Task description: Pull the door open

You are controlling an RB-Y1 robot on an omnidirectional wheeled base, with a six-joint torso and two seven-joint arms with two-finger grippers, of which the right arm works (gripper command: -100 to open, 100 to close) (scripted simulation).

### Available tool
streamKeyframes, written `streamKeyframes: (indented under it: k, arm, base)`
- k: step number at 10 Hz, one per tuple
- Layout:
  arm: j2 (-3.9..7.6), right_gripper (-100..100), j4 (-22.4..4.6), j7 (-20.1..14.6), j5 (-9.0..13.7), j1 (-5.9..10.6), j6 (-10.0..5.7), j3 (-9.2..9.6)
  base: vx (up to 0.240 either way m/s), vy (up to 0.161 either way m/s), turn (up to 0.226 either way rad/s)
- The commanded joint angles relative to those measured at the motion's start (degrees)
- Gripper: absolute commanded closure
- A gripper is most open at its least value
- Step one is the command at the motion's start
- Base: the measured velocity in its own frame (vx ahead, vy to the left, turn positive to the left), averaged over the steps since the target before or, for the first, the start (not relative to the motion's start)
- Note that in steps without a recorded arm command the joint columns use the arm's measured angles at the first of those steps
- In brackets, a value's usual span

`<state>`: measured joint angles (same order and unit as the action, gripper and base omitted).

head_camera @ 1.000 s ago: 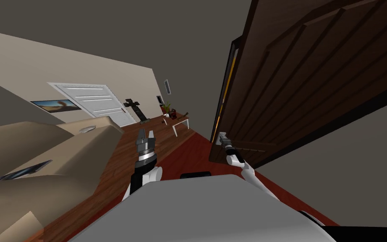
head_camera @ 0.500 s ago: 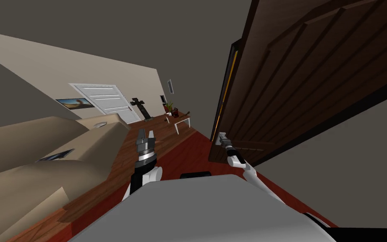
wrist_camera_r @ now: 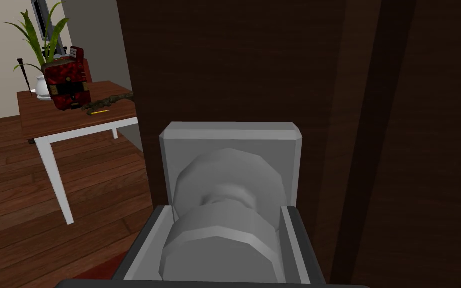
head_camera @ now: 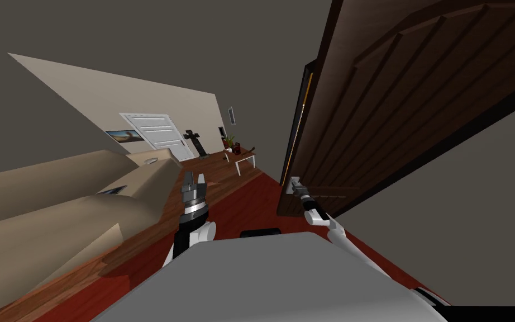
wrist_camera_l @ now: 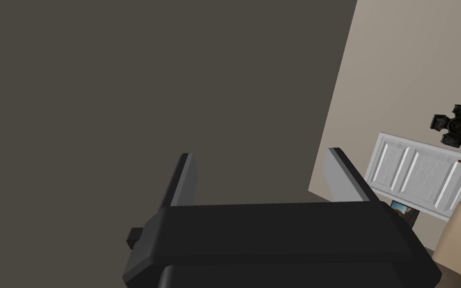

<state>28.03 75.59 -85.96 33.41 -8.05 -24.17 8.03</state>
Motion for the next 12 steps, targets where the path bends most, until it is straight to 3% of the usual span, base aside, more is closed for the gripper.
streamKeyframes:
  k: [1, 2, 12]
  arm:
    - [0.92, 100, 0.6, -1.2, -0.3, -0.72, -0.48, 0.83]
    - [0.58, 100, 0.4, -0.7, -0.2, -0.48, -0.25, 0.47]
    - [7.2, 100, 3.1, -6.6, -1.1, -4.73, -4.98, 5.68]
  base:
    - [-0.221, -0.047, 0.087]
    - [-0.097, -0.017, 0.022]
    - [-0.179, -0.072, 0.113]
